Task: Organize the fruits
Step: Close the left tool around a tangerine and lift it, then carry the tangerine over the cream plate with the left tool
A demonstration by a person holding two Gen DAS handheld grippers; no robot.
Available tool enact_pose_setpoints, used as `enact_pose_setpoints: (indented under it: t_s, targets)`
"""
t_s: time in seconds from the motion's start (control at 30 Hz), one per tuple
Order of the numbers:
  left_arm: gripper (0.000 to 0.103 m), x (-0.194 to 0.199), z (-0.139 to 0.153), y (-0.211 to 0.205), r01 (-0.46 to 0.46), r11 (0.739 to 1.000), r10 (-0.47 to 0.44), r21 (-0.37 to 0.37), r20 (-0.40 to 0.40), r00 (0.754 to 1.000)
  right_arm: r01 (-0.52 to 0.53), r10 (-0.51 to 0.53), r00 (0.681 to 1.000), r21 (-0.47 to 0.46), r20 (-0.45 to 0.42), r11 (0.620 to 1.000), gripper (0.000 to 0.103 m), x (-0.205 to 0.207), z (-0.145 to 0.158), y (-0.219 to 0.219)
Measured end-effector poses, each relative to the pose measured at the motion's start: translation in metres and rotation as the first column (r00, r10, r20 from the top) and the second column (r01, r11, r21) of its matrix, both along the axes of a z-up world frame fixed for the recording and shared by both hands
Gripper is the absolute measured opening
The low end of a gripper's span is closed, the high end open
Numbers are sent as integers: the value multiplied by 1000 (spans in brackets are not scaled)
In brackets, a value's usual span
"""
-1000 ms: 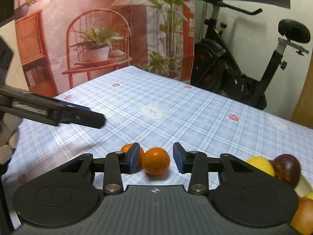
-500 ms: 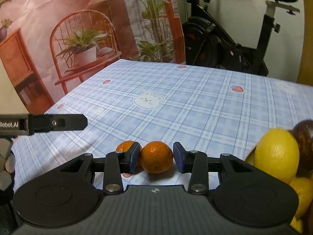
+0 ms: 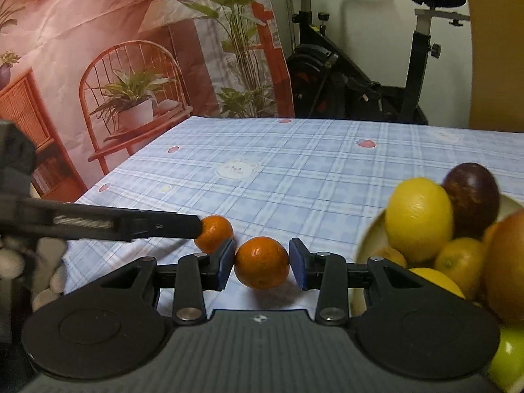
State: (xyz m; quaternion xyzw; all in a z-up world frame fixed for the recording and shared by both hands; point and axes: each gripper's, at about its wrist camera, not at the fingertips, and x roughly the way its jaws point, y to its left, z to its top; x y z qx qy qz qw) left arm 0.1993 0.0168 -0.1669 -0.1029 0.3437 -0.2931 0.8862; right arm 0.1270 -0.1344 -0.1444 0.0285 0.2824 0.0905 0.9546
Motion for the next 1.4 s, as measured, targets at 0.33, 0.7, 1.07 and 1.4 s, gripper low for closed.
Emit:
enact_pose_setpoints:
  t_s: [0.33,0.7,1.07,1.4]
  targets:
    - [39,-4,-4,-12,11,998,-12,54,23,1000,9,-9,999,-7,43,1000,39,-10,10,1]
    - [39,-9,5,-9,9,999,-12,52,44,999,13,-13,999,-5,49,1000,39,-9,10,3]
    - [39,-29,41,-13,-2,999,-4,46,120,993,9,-9,989,-1,145,1000,39,-24,29,0]
    - [39,-35,68,-72,93,993,-105,76,173,979,122,-130,951,46,279,991,39,-54,57,-54]
